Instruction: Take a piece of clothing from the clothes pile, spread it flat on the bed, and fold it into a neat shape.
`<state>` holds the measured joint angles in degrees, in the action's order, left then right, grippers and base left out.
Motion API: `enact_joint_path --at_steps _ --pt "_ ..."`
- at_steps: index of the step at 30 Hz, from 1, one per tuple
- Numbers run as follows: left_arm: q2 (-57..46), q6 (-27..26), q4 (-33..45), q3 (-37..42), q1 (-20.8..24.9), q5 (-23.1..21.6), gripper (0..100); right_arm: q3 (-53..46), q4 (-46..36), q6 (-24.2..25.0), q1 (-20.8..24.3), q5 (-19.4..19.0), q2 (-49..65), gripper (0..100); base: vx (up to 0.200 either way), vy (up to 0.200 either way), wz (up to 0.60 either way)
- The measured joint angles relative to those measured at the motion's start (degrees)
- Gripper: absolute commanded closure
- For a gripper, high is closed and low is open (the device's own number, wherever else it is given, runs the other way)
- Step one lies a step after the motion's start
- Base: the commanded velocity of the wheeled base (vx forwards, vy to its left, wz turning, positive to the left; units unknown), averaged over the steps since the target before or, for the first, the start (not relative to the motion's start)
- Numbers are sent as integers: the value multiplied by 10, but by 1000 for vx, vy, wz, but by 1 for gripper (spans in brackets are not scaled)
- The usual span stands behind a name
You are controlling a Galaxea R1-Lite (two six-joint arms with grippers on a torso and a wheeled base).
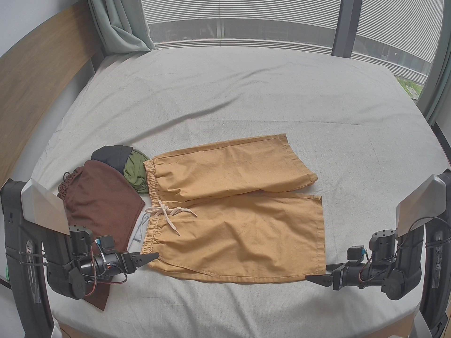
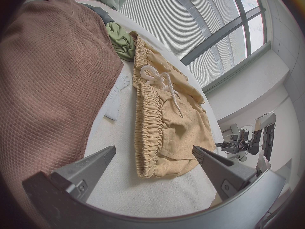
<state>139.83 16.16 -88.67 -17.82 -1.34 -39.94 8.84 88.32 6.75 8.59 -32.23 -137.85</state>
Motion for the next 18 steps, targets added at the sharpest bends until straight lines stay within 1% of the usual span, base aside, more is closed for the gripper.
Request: enact_joint_path --at_steps 6,7,18 --pt "5 1 0 0 9 0 0 2 0 -3 0 0 -1 0 0 0 0" --pt "5 1 0 0 10 0 100 2 0 -3 0 0 -1 0 0 0 0" --pt "13 -3 2 2 13 0 100 11 0 -3 -2 -2 -1 0 0 0 0"
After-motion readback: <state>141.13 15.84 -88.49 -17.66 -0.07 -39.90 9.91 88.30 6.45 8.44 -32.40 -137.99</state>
